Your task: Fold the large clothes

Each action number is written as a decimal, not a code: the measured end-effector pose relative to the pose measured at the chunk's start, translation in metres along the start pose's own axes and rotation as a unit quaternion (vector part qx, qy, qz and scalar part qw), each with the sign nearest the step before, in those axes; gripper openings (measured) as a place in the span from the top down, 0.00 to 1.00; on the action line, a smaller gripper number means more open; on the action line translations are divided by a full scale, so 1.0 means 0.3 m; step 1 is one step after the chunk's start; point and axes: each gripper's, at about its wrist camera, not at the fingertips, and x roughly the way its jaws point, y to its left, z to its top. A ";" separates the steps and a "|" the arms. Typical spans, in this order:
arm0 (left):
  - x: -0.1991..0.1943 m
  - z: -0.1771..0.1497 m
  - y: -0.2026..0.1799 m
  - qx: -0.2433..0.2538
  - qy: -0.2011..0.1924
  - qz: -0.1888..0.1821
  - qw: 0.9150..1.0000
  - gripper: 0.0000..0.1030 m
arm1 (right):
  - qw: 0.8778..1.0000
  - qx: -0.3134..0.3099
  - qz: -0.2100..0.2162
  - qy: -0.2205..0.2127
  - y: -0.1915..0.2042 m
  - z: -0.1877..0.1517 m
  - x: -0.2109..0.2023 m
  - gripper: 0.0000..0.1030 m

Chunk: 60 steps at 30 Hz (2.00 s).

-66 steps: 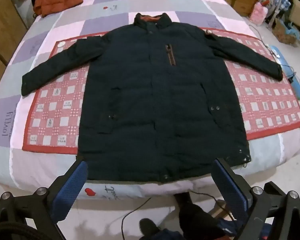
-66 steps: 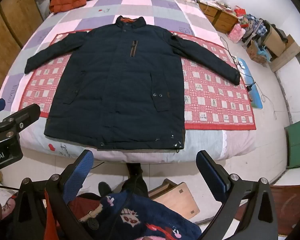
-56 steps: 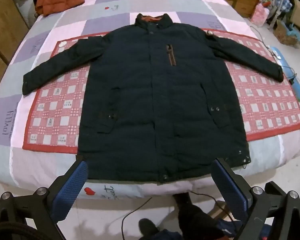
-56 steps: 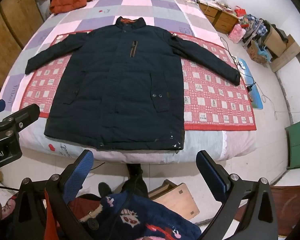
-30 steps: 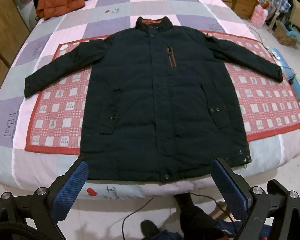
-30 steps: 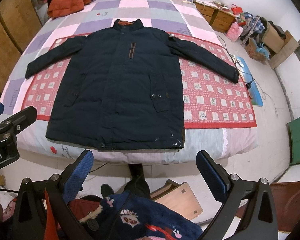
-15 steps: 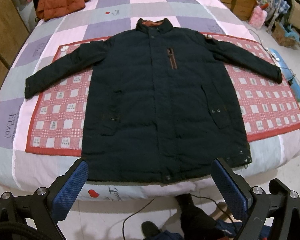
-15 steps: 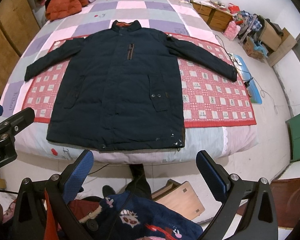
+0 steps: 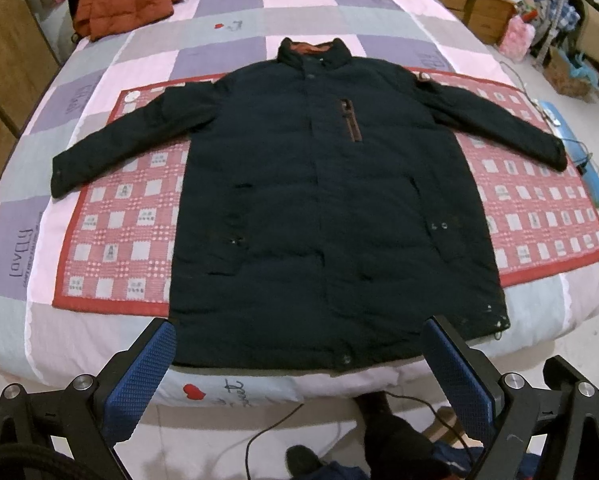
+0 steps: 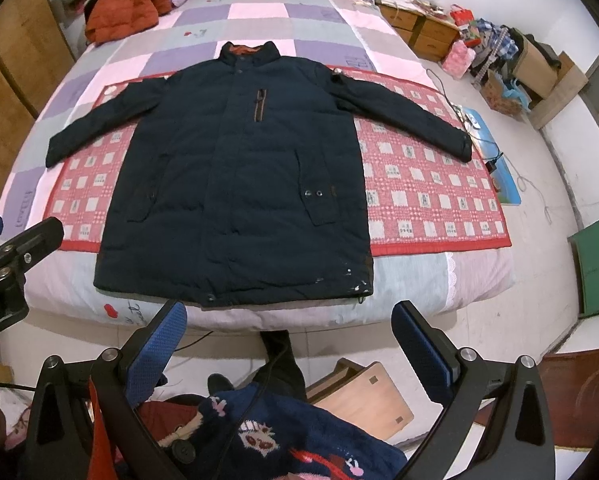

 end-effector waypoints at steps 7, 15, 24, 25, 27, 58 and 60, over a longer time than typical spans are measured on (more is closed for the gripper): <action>0.002 0.008 -0.002 0.000 0.000 0.000 1.000 0.02 | 1.000 0.004 -0.002 0.001 0.018 0.005 0.008 0.00; 0.033 0.046 0.034 -0.010 0.011 0.003 1.000 0.02 | 1.000 0.012 -0.001 0.007 0.047 0.025 0.043 0.00; 0.149 0.107 0.100 -0.038 0.030 0.012 0.999 0.02 | 1.000 0.028 0.005 0.008 -0.028 0.142 0.132 0.00; 0.169 0.124 0.096 -0.041 0.033 0.014 0.999 0.02 | 1.000 0.028 0.008 0.011 -0.041 0.168 0.157 0.00; 0.209 0.151 0.092 -0.050 0.037 0.019 0.998 0.02 | 0.999 0.026 0.014 0.016 -0.062 0.212 0.205 0.00; 1.580 0.639 0.251 0.009 -0.025 0.065 0.998 0.01 | 0.974 -0.162 -0.030 -0.157 0.109 0.994 1.567 0.00; 1.645 0.655 0.308 0.008 -0.032 0.036 0.999 0.00 | 0.970 -0.190 -0.016 -0.151 0.076 1.019 1.668 0.00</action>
